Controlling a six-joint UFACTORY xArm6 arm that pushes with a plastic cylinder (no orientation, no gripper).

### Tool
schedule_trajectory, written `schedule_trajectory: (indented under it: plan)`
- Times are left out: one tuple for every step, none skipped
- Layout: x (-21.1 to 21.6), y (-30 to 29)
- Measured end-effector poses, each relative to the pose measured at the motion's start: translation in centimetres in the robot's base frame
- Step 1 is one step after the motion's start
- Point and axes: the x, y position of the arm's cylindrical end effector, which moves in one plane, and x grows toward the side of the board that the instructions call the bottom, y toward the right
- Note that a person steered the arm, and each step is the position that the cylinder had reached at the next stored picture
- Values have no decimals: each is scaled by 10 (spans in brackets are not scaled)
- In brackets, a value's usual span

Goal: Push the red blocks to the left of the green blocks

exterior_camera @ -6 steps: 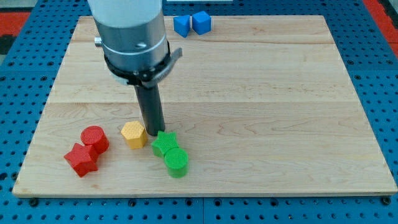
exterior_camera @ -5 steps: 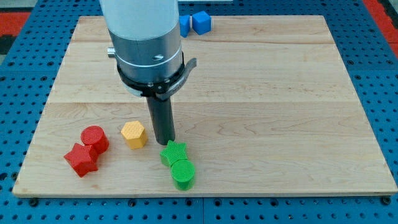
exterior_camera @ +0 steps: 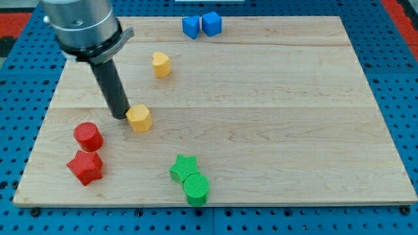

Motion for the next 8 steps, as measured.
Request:
schedule_trajectory:
  plan:
    - [0,-5]
    - [2,-16]
    - [3,-63]
    - [35,-70]
    - [53,-57]
    - [56,-52]
    - [62,-51]
    - [61,-46]
